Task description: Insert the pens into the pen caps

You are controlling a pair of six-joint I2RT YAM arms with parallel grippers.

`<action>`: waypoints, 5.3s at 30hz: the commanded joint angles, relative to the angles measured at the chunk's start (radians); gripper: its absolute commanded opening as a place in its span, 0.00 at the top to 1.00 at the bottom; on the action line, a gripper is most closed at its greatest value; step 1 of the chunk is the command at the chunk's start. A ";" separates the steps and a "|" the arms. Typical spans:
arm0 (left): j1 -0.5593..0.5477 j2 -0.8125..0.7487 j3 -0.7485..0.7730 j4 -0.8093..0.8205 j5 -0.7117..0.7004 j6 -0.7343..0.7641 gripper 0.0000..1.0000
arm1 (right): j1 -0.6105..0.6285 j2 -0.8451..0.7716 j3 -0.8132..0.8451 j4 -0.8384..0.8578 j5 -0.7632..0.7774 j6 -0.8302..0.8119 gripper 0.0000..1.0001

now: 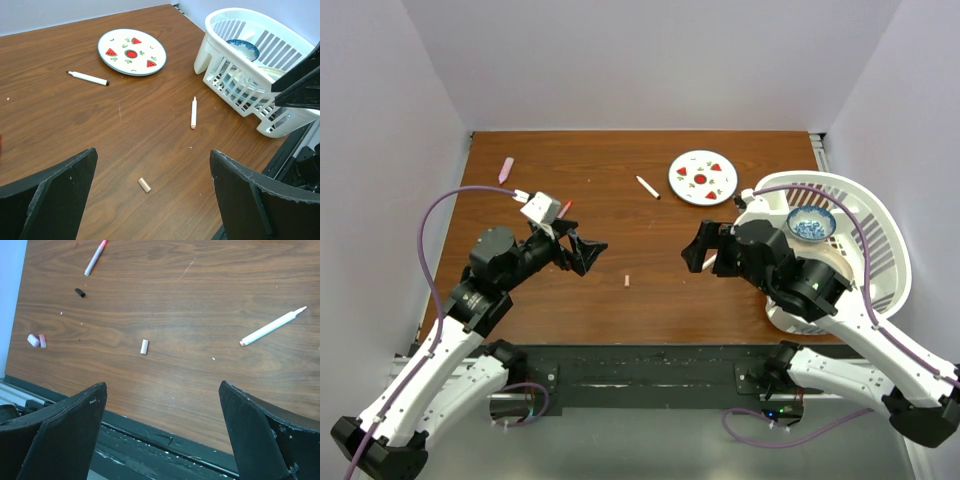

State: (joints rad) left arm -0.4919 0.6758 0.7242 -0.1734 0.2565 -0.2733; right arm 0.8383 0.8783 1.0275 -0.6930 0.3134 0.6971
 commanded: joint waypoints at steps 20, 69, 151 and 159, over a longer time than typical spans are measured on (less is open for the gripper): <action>0.232 0.563 0.390 -0.047 -0.446 0.169 0.19 | -0.002 -0.128 -0.073 0.108 -0.089 -0.056 0.03; 0.681 1.783 1.319 -0.098 -0.332 0.169 0.38 | -0.002 -0.151 -0.162 0.392 -0.201 -0.062 0.12; 0.041 0.223 -0.046 0.265 0.695 0.467 1.00 | -0.090 0.505 0.226 0.343 -0.833 0.007 1.00; 0.041 0.243 -0.028 0.367 0.402 0.186 0.21 | -0.091 0.320 0.077 0.473 -0.668 -0.011 1.00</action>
State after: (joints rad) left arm -0.4465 0.9100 0.6621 0.0750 0.8177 0.0994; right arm 0.7494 1.3384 1.1786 -0.3298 -0.4770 0.7063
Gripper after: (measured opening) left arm 0.636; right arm 0.224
